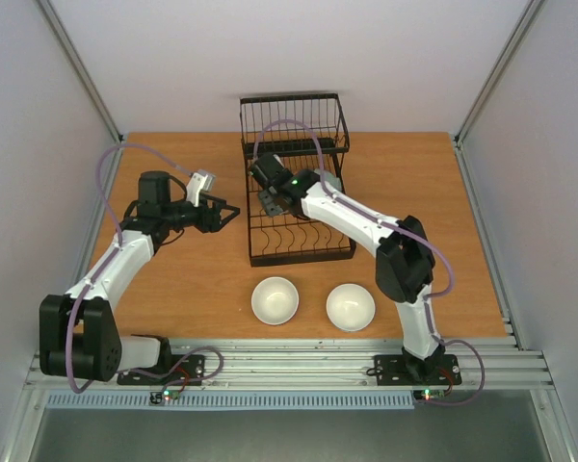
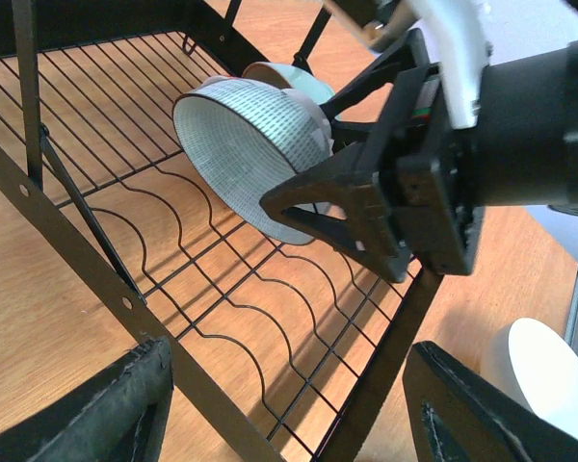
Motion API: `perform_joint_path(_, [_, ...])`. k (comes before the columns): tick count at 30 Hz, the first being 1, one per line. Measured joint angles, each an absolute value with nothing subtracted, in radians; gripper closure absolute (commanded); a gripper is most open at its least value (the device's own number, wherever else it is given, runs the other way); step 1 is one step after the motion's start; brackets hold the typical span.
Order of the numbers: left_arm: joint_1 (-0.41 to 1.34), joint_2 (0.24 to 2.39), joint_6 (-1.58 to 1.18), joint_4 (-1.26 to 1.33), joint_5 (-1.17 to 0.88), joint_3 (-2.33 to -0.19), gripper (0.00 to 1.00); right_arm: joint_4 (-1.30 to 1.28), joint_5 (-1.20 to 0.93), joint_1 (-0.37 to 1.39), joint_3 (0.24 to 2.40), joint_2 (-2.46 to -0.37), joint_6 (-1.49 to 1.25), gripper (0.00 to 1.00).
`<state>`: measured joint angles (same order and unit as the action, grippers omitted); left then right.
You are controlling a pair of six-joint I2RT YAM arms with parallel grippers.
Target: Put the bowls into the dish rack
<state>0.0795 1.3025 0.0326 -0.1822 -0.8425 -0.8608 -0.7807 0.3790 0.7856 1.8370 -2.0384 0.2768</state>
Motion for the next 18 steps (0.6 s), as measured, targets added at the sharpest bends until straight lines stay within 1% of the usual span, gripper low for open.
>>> perform_joint_path(10, [0.08,1.317,0.033,-0.182,-0.842,-0.861,0.34,-0.817,0.567,0.833,2.009,-2.223,0.368,0.99])
perform_joint_path(18, [0.08,1.327,0.033,-0.183,-0.849,-0.861,0.35,-0.84,0.662,0.859,2.046,-2.321,0.401,0.99])
